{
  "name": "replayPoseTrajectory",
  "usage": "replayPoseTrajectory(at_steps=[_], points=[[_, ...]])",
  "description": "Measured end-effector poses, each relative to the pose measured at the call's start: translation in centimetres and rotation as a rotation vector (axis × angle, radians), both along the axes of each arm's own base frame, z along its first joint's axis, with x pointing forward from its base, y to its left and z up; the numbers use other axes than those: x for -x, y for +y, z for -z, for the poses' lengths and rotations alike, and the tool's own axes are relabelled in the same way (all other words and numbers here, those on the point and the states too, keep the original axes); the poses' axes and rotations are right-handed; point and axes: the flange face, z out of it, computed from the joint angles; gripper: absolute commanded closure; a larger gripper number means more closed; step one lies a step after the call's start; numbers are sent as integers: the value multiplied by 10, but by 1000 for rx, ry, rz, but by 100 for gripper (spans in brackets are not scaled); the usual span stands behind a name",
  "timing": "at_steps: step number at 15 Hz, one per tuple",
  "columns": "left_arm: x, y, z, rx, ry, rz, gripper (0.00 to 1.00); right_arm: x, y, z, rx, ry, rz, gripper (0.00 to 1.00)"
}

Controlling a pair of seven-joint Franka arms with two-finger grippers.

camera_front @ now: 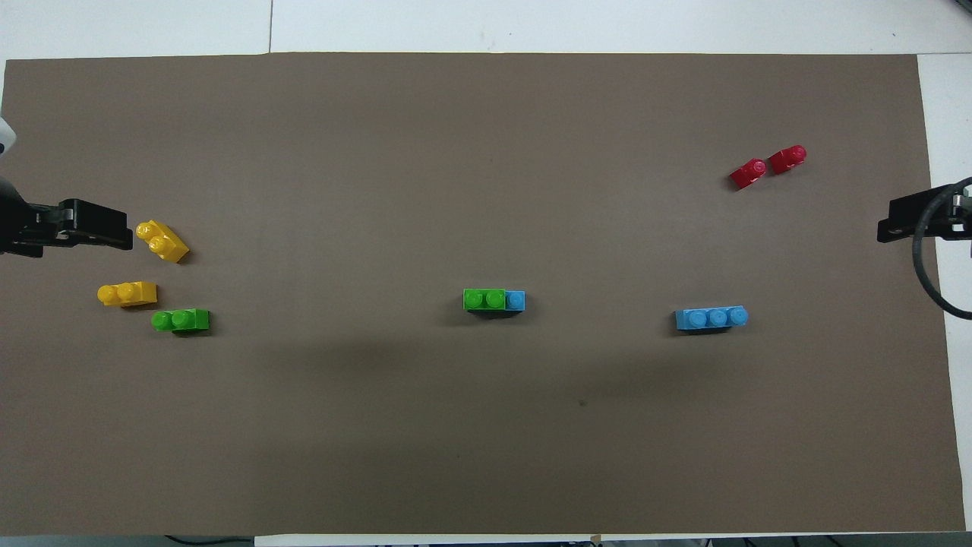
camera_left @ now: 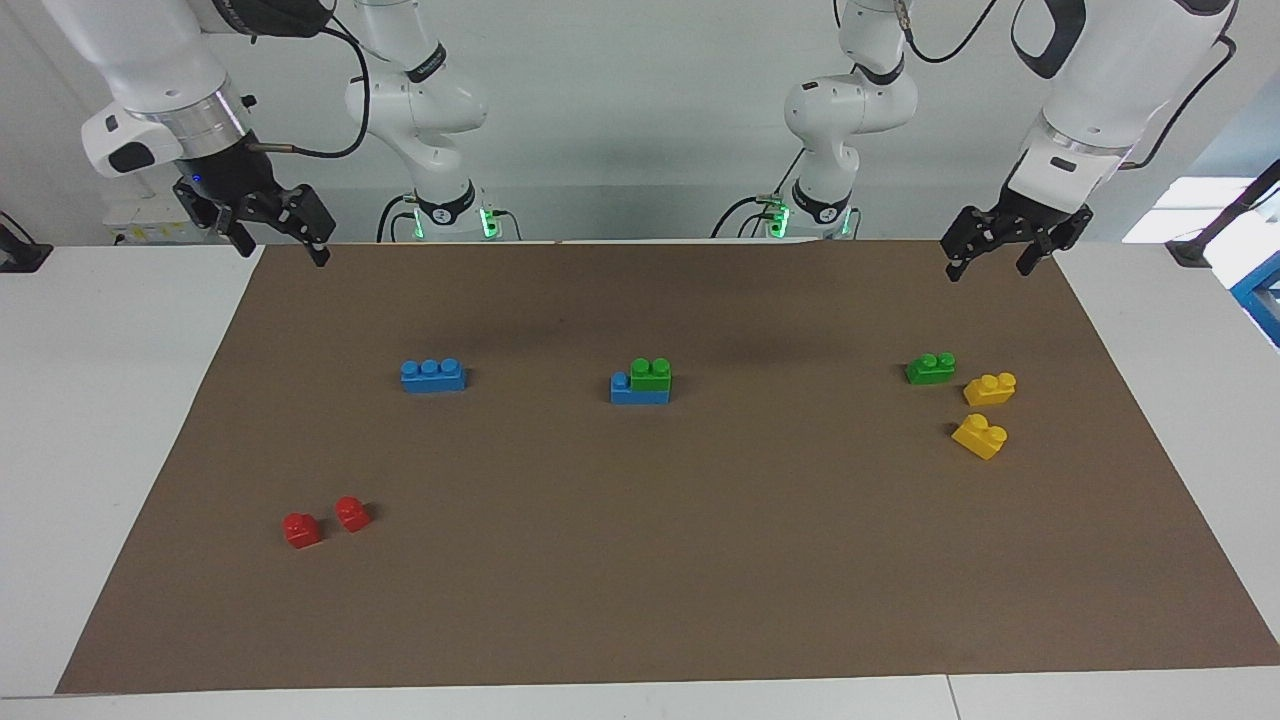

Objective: Remove green block with left arm and hold with right

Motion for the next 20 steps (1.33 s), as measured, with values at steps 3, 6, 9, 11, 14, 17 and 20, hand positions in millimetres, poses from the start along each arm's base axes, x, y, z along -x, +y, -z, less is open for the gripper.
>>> replayPoseTrajectory(at_steps=[3, 6, 9, 11, 14, 17, 20], points=[[0, 0, 0, 0, 0, 0, 0, 0, 1, 0, 0, 0, -1, 0], [0, 0, 0, 0, 0, 0, 0, 0, 2, 0, 0, 1, -3, 0], [0, 0, 0, 0, 0, 0, 0, 1, 2, 0, 0, 1, -4, 0], [0, 0, 0, 1, 0, 0, 0, 1, 2, 0, 0, 0, -4, 0], [0, 0, 0, 9, 1, -12, 0, -2, 4, 2, 1, -19, 29, 0], [0, -2, 0, 31, 3, -85, 0, -3, 14, 12, -7, -4, 190, 0], [1, -8, 0, 59, 10, -288, 0, -1, 37, 26, -65, 45, 416, 0]])
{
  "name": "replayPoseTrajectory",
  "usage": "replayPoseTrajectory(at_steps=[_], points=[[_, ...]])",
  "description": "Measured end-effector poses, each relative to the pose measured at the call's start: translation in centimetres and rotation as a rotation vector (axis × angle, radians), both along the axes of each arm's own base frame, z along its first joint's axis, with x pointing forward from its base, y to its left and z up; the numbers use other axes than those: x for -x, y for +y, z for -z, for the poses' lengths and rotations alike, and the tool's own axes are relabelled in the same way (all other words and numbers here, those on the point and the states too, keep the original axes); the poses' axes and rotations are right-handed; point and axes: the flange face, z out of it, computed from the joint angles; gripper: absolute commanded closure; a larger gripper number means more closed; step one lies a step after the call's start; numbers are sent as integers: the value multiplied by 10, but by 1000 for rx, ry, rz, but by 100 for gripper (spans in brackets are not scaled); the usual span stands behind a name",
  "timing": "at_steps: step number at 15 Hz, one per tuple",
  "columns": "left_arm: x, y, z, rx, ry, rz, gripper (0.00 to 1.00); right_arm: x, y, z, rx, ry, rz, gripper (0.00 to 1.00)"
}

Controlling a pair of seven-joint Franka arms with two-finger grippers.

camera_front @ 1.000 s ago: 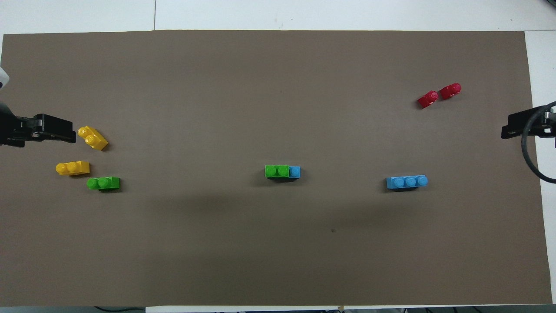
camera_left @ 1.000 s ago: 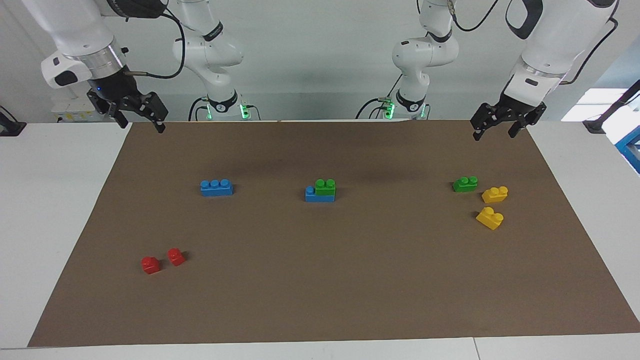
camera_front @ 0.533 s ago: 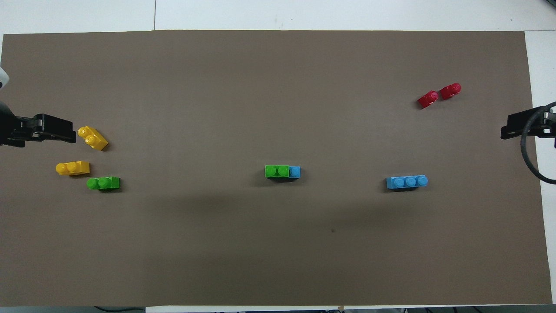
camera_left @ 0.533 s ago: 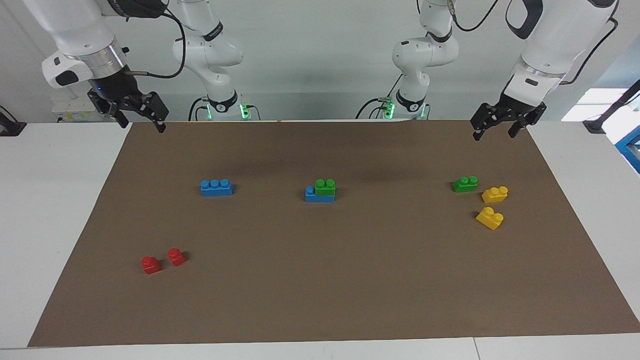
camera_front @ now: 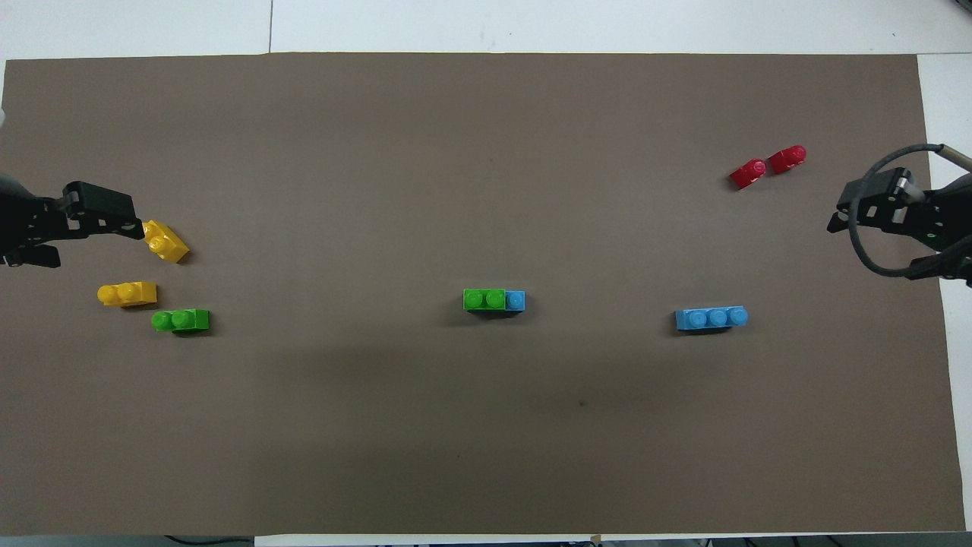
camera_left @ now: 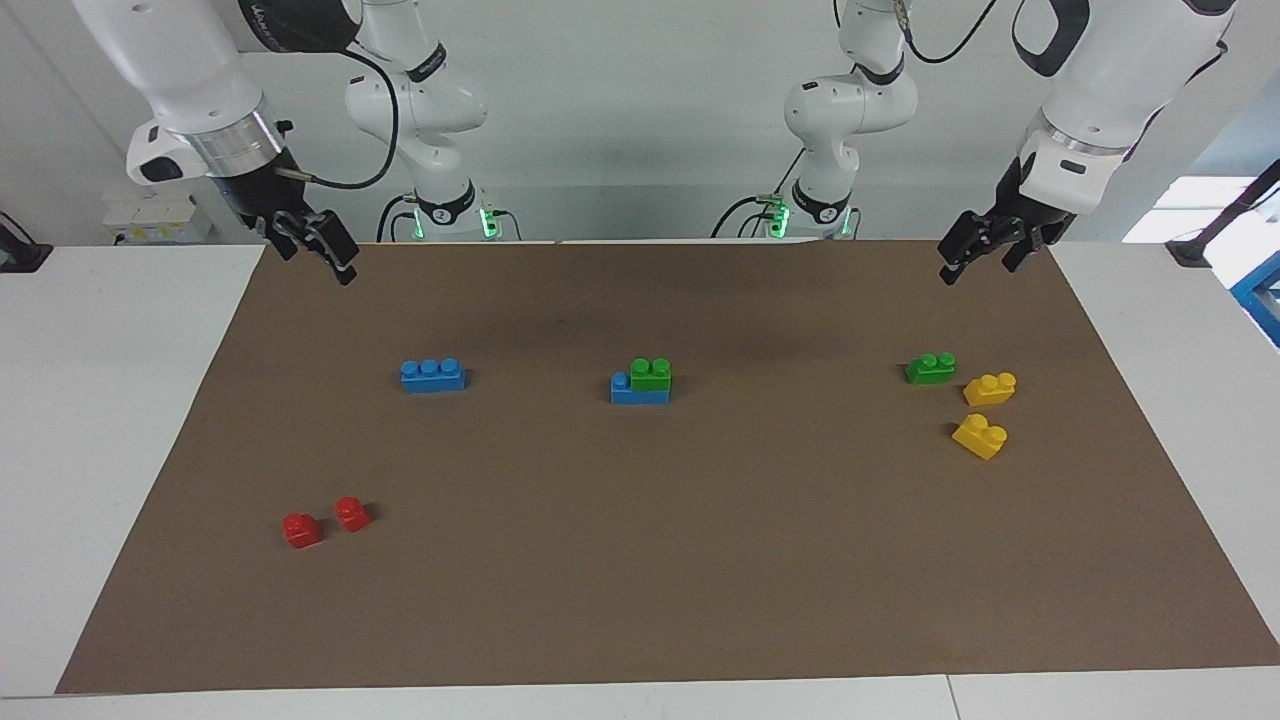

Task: Remove green block with left arm and hold with right
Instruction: 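Move the left gripper while the right gripper reaches the joined brick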

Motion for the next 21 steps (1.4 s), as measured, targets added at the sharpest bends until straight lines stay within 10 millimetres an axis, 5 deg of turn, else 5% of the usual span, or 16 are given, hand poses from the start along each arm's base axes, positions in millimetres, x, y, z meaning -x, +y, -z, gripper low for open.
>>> replayPoseTrajectory(at_steps=[2, 7, 14, 21], points=[[2, -16, 0, 7, 10, -157, 0, 2, 10, 12, -66, 50, 188, 0], [17, -99, -1, 13, 29, -583, 0, -1, 54, 52, -186, 168, 628, 0], [56, -206, 20, 52, 32, -1078, 0, -4, 101, 146, -305, 377, 775, 0], [106, -285, 70, 66, 49, -1232, 0, -5, 150, 204, -378, 444, 830, 0]])
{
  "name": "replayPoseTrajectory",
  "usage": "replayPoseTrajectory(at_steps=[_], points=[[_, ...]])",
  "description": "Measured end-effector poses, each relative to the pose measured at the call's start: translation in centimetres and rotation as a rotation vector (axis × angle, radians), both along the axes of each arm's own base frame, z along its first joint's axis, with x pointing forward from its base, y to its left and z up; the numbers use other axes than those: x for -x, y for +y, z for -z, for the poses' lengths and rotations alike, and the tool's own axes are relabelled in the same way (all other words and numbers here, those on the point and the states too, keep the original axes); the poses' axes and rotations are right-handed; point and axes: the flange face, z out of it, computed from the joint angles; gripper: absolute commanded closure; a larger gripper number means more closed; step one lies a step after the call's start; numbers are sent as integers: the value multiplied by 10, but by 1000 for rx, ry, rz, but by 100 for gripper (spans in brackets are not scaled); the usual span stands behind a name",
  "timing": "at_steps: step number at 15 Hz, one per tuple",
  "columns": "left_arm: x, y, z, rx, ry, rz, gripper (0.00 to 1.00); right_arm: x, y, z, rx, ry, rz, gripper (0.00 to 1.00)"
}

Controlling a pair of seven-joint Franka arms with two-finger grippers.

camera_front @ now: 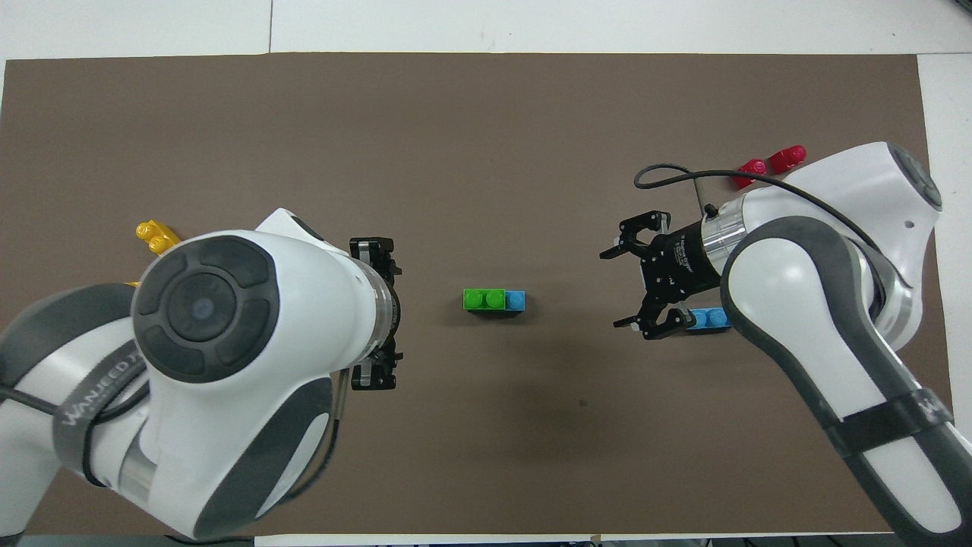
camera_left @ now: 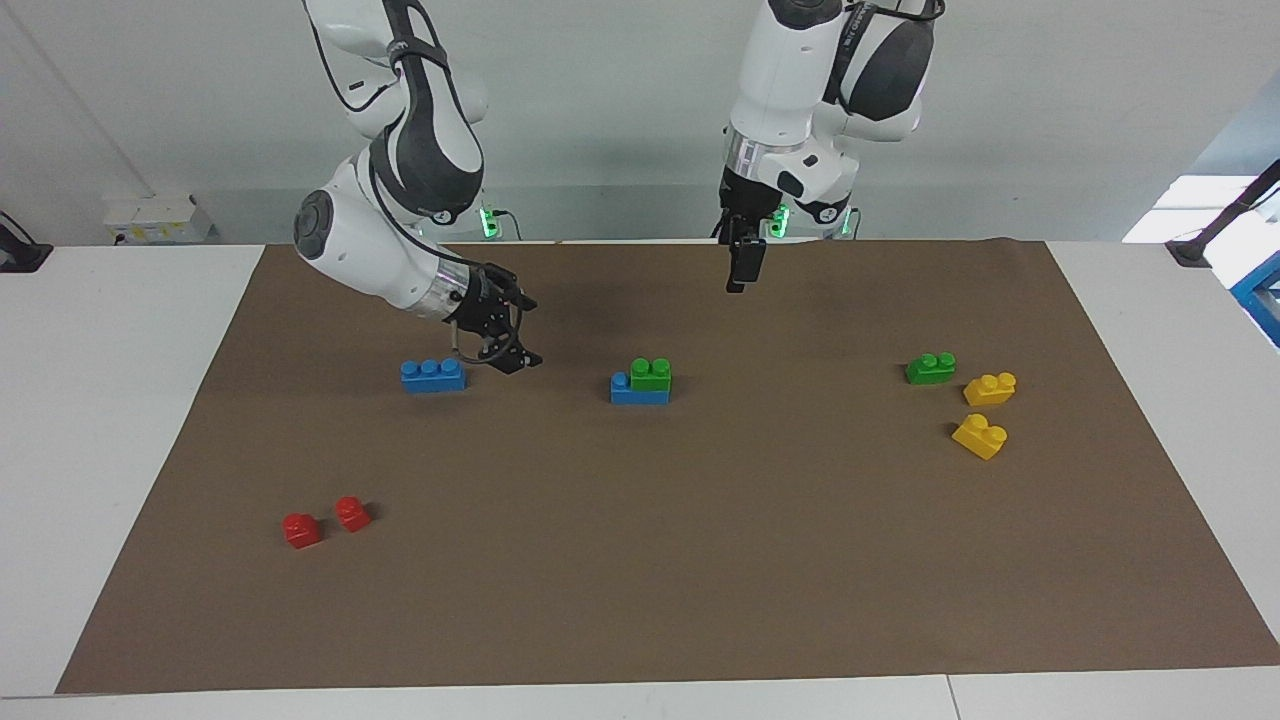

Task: Remove green block with left arm and hold with right
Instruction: 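Move the left gripper while the right gripper reaches the joined brick, then grasp the green end with the left gripper while the right grasps blue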

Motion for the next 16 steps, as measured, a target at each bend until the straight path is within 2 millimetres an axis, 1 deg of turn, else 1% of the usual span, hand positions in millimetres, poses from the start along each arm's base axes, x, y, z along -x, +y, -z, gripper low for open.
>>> replayPoseTrajectory(at_steps=[4, 7, 8, 10, 12, 16], points=[[15, -32, 45, -5, 31, -43, 0, -3, 28, 18, -23, -16, 24, 0], [16, -55, 75, -2, 49, -86, 0, -4, 48, 33, -36, -29, 47, 0], [15, -60, 82, 6, 47, -97, 0, -4, 54, 38, -37, -31, 52, 0], [13, -67, 90, 20, 40, -111, 0, -5, 61, 49, -32, -31, 60, 0], [11, -68, 97, 19, 42, -116, 0, -7, 61, 59, -22, -26, 67, 0], [1, -73, 123, 19, 45, -126, 0, -8, 72, 81, -6, -32, 86, 0]])
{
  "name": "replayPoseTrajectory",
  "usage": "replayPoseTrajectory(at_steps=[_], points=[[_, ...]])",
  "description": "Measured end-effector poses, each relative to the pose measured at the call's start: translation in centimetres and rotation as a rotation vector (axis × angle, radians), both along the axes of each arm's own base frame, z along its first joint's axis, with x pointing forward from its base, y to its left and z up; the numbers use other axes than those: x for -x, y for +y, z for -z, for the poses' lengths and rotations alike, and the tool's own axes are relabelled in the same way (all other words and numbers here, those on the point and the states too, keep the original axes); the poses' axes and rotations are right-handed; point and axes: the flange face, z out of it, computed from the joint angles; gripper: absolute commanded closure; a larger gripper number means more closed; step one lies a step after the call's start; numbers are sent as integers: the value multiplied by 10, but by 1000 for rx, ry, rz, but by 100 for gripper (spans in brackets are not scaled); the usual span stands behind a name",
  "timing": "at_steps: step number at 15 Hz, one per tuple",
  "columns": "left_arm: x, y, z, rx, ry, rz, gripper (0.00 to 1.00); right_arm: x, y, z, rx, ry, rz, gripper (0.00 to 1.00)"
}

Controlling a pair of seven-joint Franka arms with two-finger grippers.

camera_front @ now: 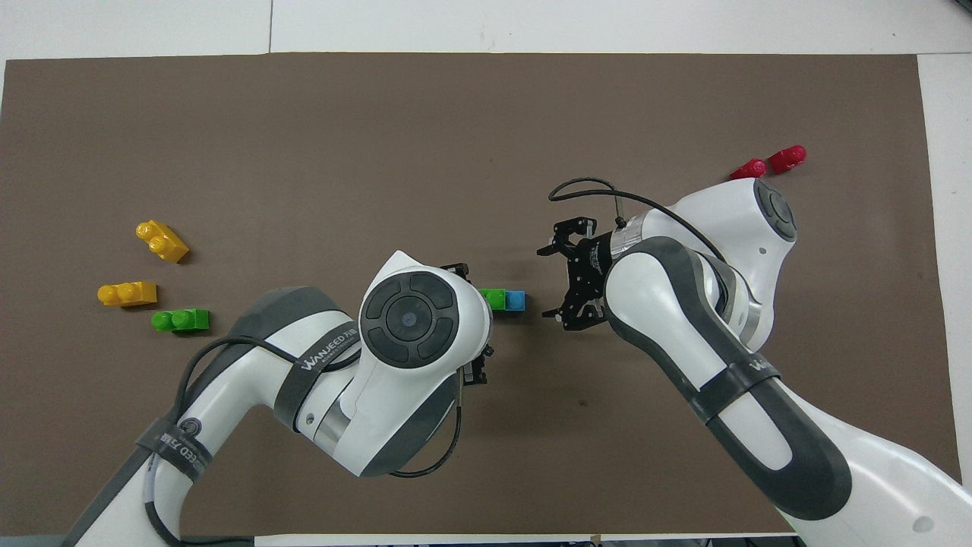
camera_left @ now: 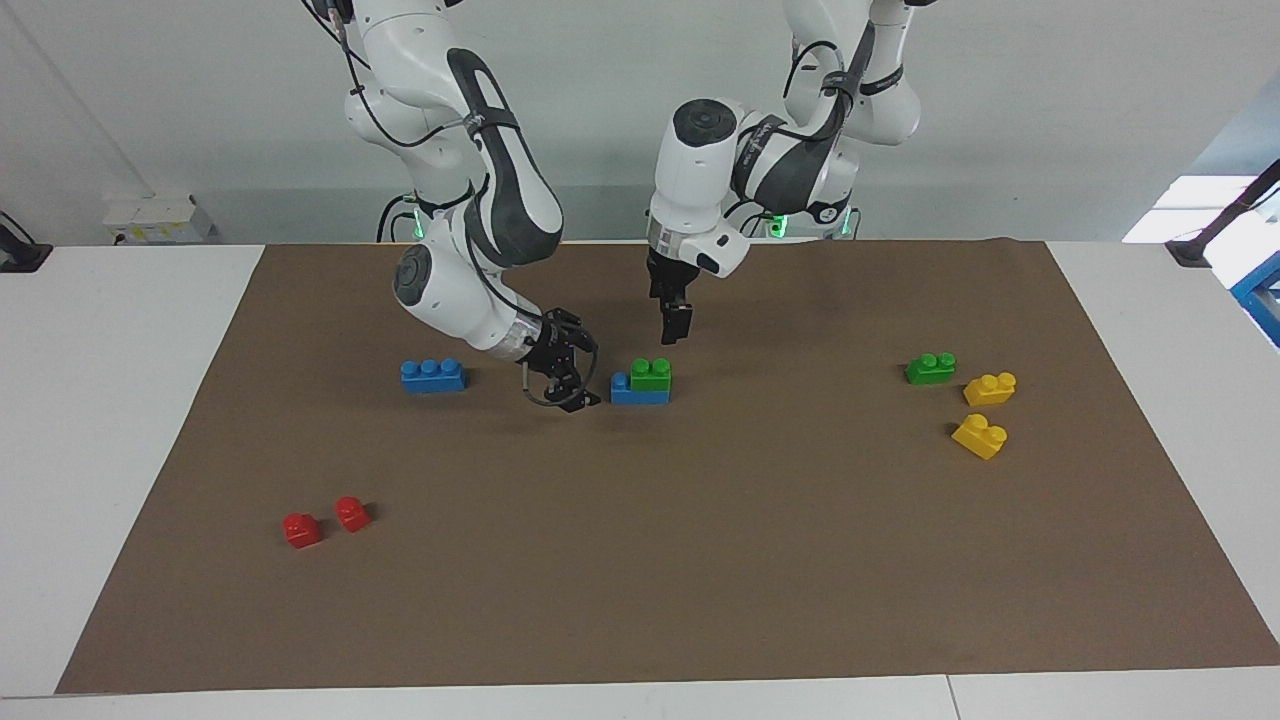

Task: Remove green block with left arm and hold with right
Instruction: 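Grasp the green end with the left gripper while the right grasps blue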

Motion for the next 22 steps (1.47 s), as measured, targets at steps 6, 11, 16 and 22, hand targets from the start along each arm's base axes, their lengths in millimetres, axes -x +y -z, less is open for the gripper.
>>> replayPoseTrajectory(at_steps=[6, 11, 16, 22], points=[[-8, -3, 19, 8, -9, -11, 0, 1, 16, 21, -5, 0, 35, 0], [-13, -5, 44, -17, -28, -37, 0, 4, 32, 34, 1, -18, 53, 0], [-19, -8, 72, -46, -49, -50, 0, 7, 40, 38, 8, -29, 50, 0], [-20, -10, 80, -44, -51, -54, 0, 12, 36, 47, 17, -28, 33, 0]])
